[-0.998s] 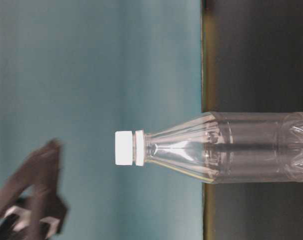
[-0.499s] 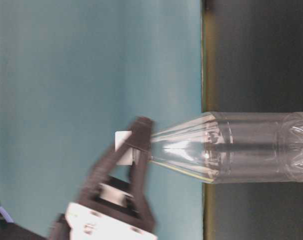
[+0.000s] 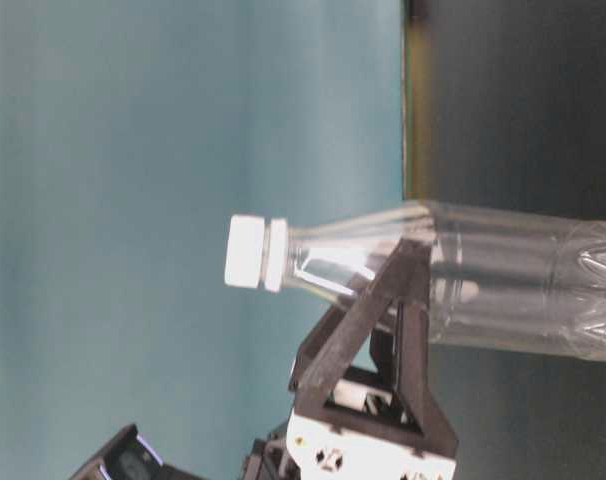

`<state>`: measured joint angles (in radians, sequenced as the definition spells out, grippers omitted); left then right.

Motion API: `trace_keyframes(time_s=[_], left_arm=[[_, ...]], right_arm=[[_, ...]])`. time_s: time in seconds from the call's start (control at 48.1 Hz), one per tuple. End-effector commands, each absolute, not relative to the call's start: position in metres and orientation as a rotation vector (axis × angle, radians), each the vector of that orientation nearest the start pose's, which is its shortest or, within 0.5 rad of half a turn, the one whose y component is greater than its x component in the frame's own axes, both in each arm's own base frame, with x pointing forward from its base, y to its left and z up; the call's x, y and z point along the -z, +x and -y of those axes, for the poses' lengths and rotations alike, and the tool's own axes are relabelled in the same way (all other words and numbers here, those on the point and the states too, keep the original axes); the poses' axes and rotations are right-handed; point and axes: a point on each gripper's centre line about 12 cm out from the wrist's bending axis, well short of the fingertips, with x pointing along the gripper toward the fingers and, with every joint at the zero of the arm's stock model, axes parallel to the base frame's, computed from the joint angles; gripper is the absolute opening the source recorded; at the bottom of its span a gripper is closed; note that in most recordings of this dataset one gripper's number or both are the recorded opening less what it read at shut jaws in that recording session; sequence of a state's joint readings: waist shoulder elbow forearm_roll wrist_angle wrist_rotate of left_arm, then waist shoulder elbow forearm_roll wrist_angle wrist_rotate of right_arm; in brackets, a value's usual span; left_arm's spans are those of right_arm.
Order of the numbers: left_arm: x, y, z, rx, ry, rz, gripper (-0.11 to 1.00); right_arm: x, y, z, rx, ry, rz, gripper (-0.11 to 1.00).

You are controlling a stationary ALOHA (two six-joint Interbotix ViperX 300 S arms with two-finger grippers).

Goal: Open the bottle cap by holding the bottle with the left arm and twisting the cap with the right arm.
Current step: 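Grasp the clear bottle body with the left gripper and lift it, then tilt the bottle sideways and bring the right gripper to the white cap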

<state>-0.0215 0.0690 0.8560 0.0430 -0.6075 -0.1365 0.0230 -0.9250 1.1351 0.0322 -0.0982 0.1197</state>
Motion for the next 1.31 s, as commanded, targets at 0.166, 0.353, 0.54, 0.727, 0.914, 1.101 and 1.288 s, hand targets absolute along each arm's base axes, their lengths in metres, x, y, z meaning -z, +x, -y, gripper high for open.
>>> trace_keyframes(time_s=[0.166,0.353,0.54,0.727,0.914,1.101,1.288], left_arm=[[-0.118,0.370,0.017,0.041,-0.100,-0.402,0.99],[-0.113,0.363,0.021,0.050,-0.104,-0.429,0.99],[-0.108,0.362,0.019,0.044,-0.104,-0.446,0.99],[-0.100,0.361,0.018,0.038,-0.104,-0.493,0.99],[-0.092,0.358,0.016,0.028,-0.111,-0.540,1.00],[-0.081,0.354,0.016,0.025,-0.110,-0.583,1.00],[-0.078,0.354,0.017,0.026,-0.109,-0.586,1.00]], right_arm=[[-0.285,0.210,0.001,0.014,0.177,-0.101,0.00],[-0.285,0.210,0.001,0.015,0.185,-0.101,0.00],[-0.285,0.210,0.001,0.017,0.199,-0.100,0.00],[-0.284,0.210,0.001,0.018,0.203,-0.102,0.00],[-0.282,0.211,0.001,0.020,0.214,-0.109,0.00],[-0.280,0.213,0.001,0.022,0.220,-0.117,0.00],[-0.278,0.214,0.001,0.025,0.226,-0.125,0.00]])
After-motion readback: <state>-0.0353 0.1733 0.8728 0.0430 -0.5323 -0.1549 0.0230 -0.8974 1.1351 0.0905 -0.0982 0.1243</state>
